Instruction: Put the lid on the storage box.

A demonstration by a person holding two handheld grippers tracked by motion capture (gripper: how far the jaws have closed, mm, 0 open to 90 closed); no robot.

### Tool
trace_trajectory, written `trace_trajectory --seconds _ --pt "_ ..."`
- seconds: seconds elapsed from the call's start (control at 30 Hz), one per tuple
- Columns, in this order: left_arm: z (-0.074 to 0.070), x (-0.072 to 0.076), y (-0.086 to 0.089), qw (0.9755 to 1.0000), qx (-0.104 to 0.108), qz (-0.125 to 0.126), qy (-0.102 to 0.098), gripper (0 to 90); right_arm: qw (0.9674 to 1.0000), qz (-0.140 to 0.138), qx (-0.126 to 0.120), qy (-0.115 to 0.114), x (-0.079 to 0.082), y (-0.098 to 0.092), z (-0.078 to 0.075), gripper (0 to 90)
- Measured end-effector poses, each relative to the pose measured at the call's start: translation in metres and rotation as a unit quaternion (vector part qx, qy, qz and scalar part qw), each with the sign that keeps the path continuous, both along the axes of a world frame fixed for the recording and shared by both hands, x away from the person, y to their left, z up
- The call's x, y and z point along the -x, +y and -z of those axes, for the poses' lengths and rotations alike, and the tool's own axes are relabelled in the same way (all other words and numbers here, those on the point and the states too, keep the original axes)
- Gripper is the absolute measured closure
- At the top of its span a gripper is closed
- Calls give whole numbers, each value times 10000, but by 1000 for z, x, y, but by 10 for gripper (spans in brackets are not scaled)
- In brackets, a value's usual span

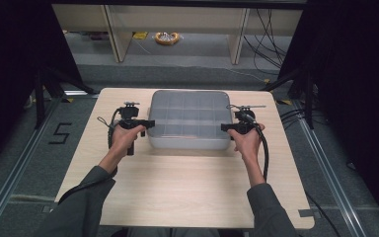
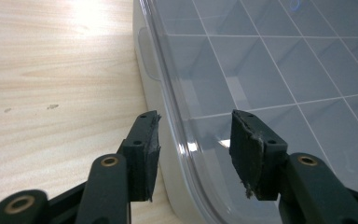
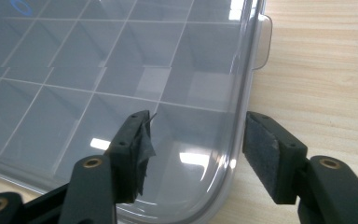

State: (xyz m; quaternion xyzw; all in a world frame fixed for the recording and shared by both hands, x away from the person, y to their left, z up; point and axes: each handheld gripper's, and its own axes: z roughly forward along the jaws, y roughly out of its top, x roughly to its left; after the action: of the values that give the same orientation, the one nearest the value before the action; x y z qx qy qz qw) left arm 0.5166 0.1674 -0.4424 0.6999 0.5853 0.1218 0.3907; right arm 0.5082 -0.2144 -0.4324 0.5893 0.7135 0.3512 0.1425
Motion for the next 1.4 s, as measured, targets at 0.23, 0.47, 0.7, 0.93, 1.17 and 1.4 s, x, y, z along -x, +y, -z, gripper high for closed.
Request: trace_trajectory --seconds 0.23,0.47,0.7,0.93,1.17,1.4 --pt "-1 6 5 9999 115 -56 -110 500 9997 194 -161 -7 4 1 -4 400" --pt "-9 16 11 9994 283 79 -173 478 9996 174 -194 -140 9 -8 -13 390" --pt "-15 29 15 9987 388 189 -275 457 9988 -81 -138 -462 17 -14 -19 386" --pt "-15 40 12 9983 339 398 -251 446 9983 -200 -169 -521 27 -10 -22 383" --pt "-17 54 12 9969 416 577 -323 431 9975 -388 -225 -545 37 -5 -24 375" --pt "-19 69 9 9953 511 677 -474 419 9963 -538 -342 -574 49 0 -22 375"
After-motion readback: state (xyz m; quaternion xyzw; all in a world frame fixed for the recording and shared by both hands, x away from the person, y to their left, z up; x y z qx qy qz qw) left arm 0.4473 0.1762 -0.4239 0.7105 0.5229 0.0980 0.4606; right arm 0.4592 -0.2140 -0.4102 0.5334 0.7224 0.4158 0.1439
